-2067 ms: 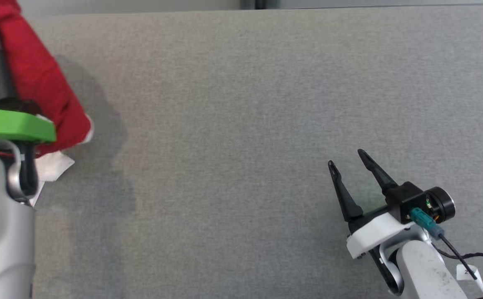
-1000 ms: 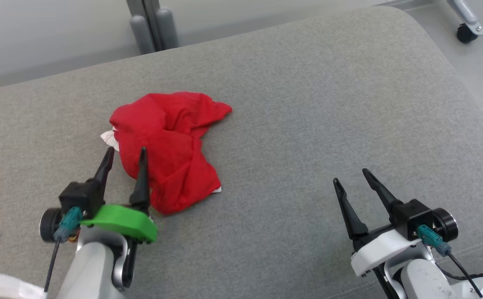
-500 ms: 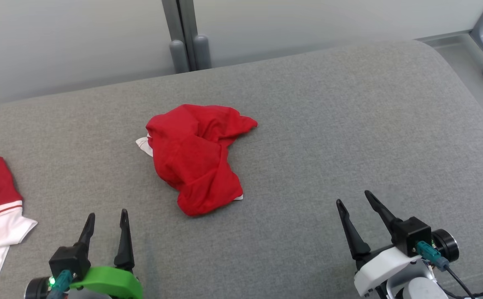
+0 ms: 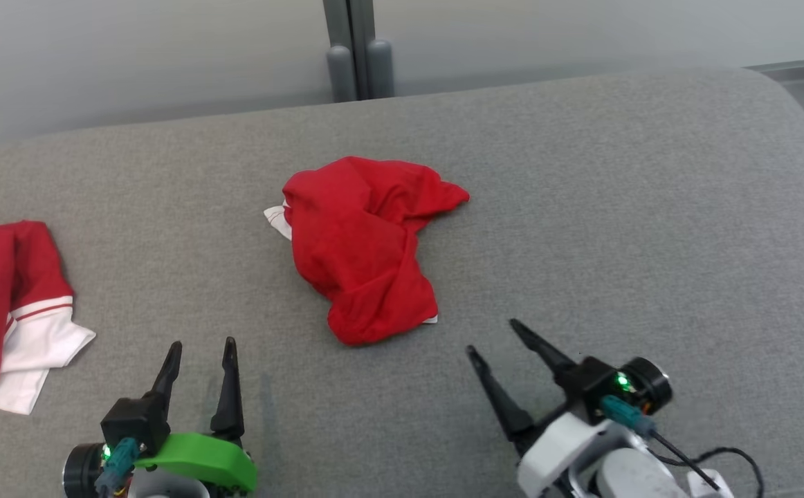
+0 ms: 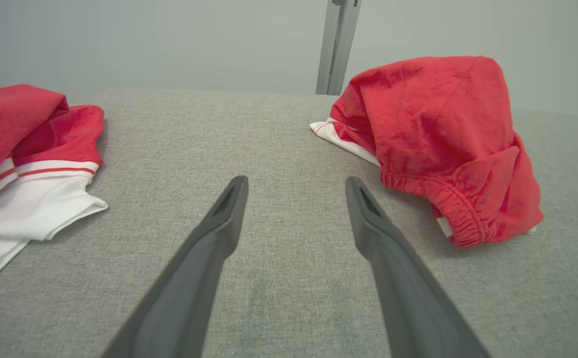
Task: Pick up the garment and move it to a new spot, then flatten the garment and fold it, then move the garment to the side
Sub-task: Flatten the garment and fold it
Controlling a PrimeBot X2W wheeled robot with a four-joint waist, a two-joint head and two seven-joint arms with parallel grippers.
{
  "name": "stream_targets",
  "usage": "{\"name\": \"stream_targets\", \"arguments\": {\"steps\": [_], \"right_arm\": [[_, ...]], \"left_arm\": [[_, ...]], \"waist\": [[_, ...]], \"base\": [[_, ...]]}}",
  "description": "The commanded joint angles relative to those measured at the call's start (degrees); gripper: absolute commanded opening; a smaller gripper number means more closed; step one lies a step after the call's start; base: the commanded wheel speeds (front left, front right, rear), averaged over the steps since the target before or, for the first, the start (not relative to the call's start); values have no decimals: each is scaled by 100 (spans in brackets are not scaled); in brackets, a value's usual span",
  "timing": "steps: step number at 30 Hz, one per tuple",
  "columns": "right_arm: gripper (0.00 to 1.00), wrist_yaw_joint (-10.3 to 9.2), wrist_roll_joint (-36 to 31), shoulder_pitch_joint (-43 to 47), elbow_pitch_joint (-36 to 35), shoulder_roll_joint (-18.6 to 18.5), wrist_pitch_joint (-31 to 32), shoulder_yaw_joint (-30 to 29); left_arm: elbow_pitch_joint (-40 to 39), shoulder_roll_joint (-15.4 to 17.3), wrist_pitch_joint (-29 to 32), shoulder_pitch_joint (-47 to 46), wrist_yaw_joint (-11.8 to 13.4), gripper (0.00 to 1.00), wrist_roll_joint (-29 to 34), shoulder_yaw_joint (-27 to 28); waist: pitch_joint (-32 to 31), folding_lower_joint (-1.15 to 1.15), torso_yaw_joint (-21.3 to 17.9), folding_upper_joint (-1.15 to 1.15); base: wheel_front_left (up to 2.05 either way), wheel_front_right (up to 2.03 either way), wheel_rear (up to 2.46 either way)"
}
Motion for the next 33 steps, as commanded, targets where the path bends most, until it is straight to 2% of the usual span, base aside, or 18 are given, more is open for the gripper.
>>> {"name": "stream_targets", "arguments": {"steps": [1, 7, 11, 22, 23, 24, 25, 26, 30, 33], "right_arm": [[100, -7, 99, -246, 134, -18, -3, 250], [100, -7, 499, -1298, 840, -18, -3, 1438], [100, -7, 718, -1911, 1474, -24, -3, 2012], [100, -6, 1264, -2798, 2937, -21, 102, 2612], [64, -3, 1305, -2813, 3018, -18, 137, 2691], [44, -2, 1343, -2823, 3069, -19, 144, 2743], [7, -1, 1403, -2839, 3097, -15, 135, 2823], [0, -1, 1447, -2855, 3092, -10, 125, 2875], [0, -1, 1882, -2847, 2772, -7, 27, 2977], [0, -3, 2253, -3058, 2224, -10, -6, 3056]], "left_arm": [[-20, 12, -5, -123, -11, 100, -76, -30], [-13, 10, -5, -316, -12, 100, -180, -136], [-17, 10, -5, -466, -12, 100, -237, -222], [26, 10, -5, -803, -12, 100, -507, -484], [26, 10, -5, -805, -13, 100, -513, -503], [25, 10, -5, -801, -13, 100, -528, -515], [28, 10, -5, -806, -13, 100, -536, -534], [33, 10, -5, -816, -12, 100, -536, -544], [94, 10, -5, -768, -12, 100, -554, -561], [177, 11, -5, -673, -12, 100, -549, -541]], "waist": [[257, 0, 274, 0], [566, 0, 629, 0], [771, 0, 853, 0], [1204, 0, 1280, 0], [1216, 0, 1298, 0], [1223, 0, 1309, 0], [1225, 0, 1322, 0], [1221, 0, 1330, 0], [1080, 0, 1350, 0], [921, 0, 1347, 0]], "base": [[0, 0, 0], [0, 0, 0], [0, 0, 0], [0, 0, 0], [0, 0, 0], [0, 0, 0], [0, 0, 0], [0, 0, 0], [0, 0, 0], [0, 0, 0]]}}
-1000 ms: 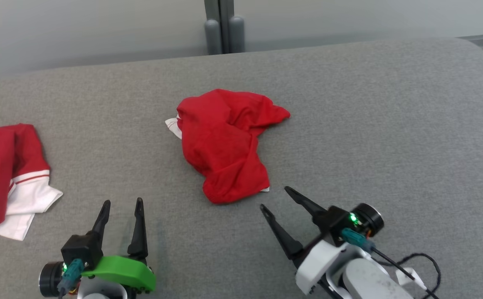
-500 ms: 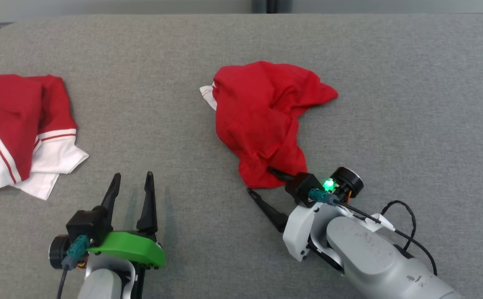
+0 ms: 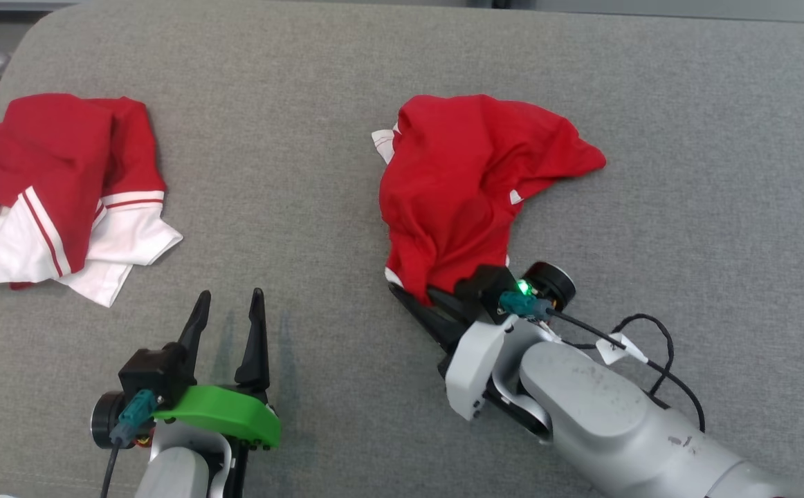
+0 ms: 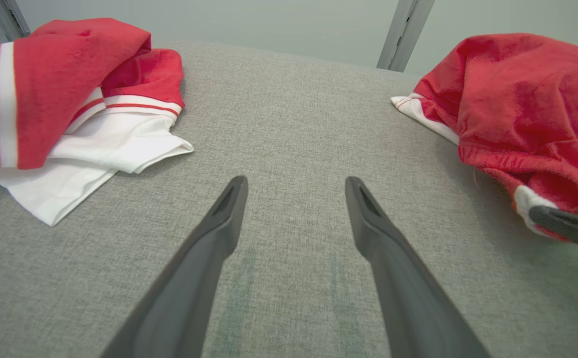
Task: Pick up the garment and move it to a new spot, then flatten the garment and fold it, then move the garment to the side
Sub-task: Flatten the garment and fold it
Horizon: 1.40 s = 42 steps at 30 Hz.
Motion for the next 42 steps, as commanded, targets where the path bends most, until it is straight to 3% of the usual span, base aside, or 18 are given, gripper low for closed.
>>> {"name": "stream_targets", "arguments": {"steps": [1, 7, 13, 16, 22, 23, 24, 25, 26, 33, 42], "right_arm": [[0, 0, 174, -149, -302, -4, -25, -11], [0, 0, 1014, -643, -1886, -13, -28, -324], [0, 0, 1594, -862, -3049, -21, -27, -1474], [0, 0, 1388, -612, -2961, -13, -22, -1834], [0, 0, 495, 406, -1933, -17, -23, -2610], [7, 0, 267, 625, -1736, -15, -24, -2819], [25, 0, 115, 790, -1582, -14, -24, -2985], [67, 0, -101, 1025, -1390, -10, -24, -3250], [100, 0, -399, 1375, -1156, -11, -24, -3727], [100, 0, -1091, 2085, -1165, -10, -24, -4798], [100, -1, -1808, 2431, -1915, -12, -23, -5008]], "left_arm": [[30, 14, -5, 71, -10, 100, -1, 4], [161, 14, -5, 211, -10, 100, -22, -32], [259, 13, -4, 364, -10, 100, 61, 33], [278, 14, -5, 409, -10, 100, 72, 83], [278, 14, -5, 347, -10, 100, 94, 61], [275, 15, -5, 334, -10, 100, 94, 68], [274, 15, -5, 328, -10, 100, 89, 66], [269, 15, -5, 317, -10, 100, 98, 51], [247, 15, -5, 296, -10, 100, 122, 31], [240, 16, -5, 274, -10, 100, 167, 90], [282, 16, -5, 417, -10, 100, 220, 101]], "waist": [[-182, 0, -13, 0], [-501, 0, -13, 0], [-656, 0, -177, 0], [-646, 0, -335, 0], [-560, 0, -656, 0], [-549, 0, -702, 0], [-544, 0, -741, 0], [-538, 0, -782, 0], [-518, 0, -858, 0], [-512, 0, -1068, 0], [-689, 0, -1209, 0]], "base": [[0, 0, 0], [0, 0, 0], [0, 0, 0], [0, 0, 0], [0, 0, 0], [0, 0, 0], [0, 0, 0], [0, 0, 0], [0, 0, 0], [0, 0, 0], [0, 0, 0]]}}
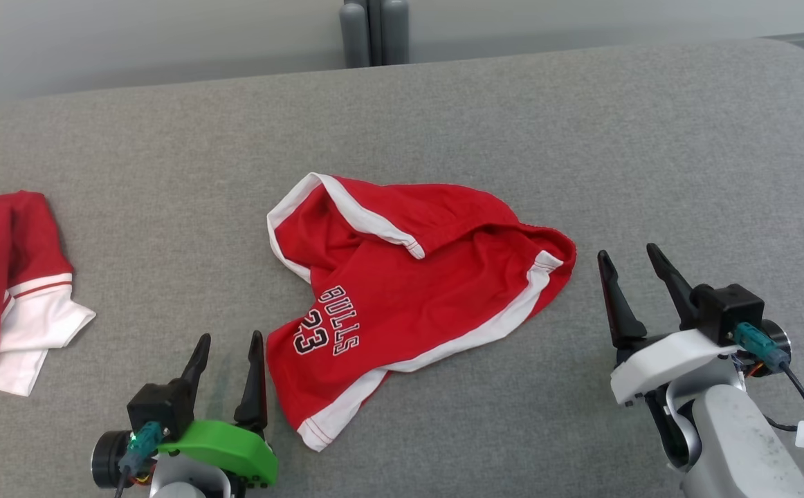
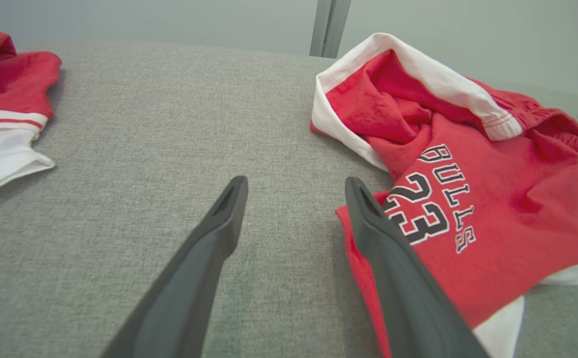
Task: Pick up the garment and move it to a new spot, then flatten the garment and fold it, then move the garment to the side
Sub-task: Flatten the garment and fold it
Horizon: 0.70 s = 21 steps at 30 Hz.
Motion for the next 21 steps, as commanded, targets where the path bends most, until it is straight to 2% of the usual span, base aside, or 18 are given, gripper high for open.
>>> {"name": "stream_targets", "arguments": {"steps": [1, 7, 21], "right_arm": [[100, 0, -19, 135, -111, -23, -13, 15], [100, -2, -253, 458, -266, -25, -12, 115], [100, -2, -209, 1128, -119, -23, -13, 152]], "left_arm": [[14, 19, -5, 84, -10, 100, 30, 35], [108, 18, -5, 281, -10, 100, 132, 97], [79, 19, -5, 825, -4, 100, 27, -56]], "waist": [[-95, 0, -29, 0], [-374, 0, -21, 0], [-901, 0, 65, 0]], "base": [[0, 0, 0], [0, 0, 0], [0, 0, 0]]}}
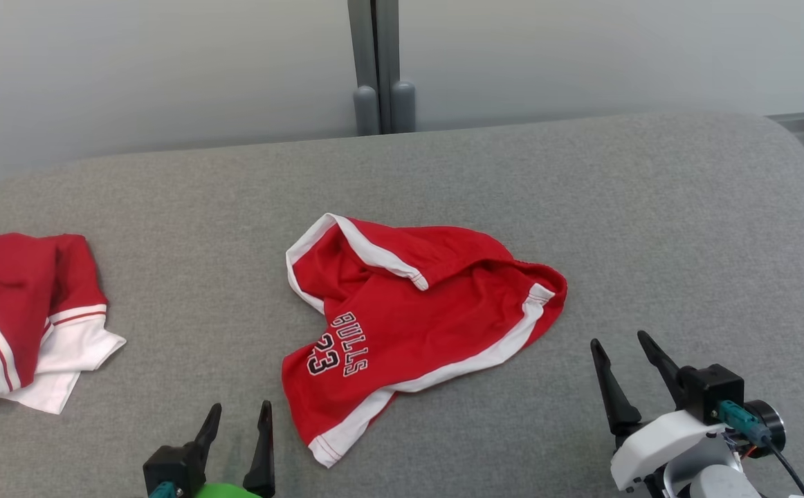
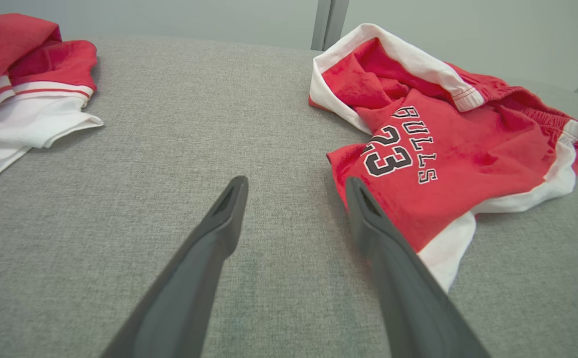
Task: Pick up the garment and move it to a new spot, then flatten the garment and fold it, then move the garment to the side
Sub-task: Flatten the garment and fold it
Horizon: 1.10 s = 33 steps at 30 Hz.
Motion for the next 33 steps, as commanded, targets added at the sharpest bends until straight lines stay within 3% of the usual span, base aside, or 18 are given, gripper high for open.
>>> {"name": "stream_targets", "arguments": {"steps": [1, 11, 25, 26, 27, 29, 33], "right_arm": [[100, -4, -1, 83, 5, -22, -13, 25], [100, -4, -143, -113, -14, -23, -13, 131], [100, -4, -228, -365, -43, -23, -14, 186], [100, -4, -236, -374, -38, -22, -13, 194], [100, -4, -243, -377, -32, -23, -13, 200], [100, -4, -249, -375, -13, -23, -14, 219], [100, -4, -260, -415, 20, -23, -13, 257]], "left_arm": [[-11, 21, -5, 79, 4, 100, -6, -35], [152, 25, -5, 10, 4, 100, -461, -834], [783, 359, 2, -362, 3, 98, -2070, -2304], [772, 402, 1, -401, 3, 75, -2149, -2370], [768, 431, 1, -427, 3, 42, -2241, -2419], [729, 489, 0, -483, 3, 0, -2347, -2516], [676, 573, -2, -550, 4, 0, -2463, -2519]], "waist": [[-19, 0, 29, 0], [137, 0, 51, 0], [373, 0, 79, 0], [380, 0, 88, 0], [384, 0, 96, 0], [389, 0, 111, 0], [390, 0, 156, 0]], "base": [[0, 0, 0], [0, 0, 0], [0, 0, 0], [0, 0, 0], [0, 0, 0], [0, 0, 0], [0, 0, 0]]}}
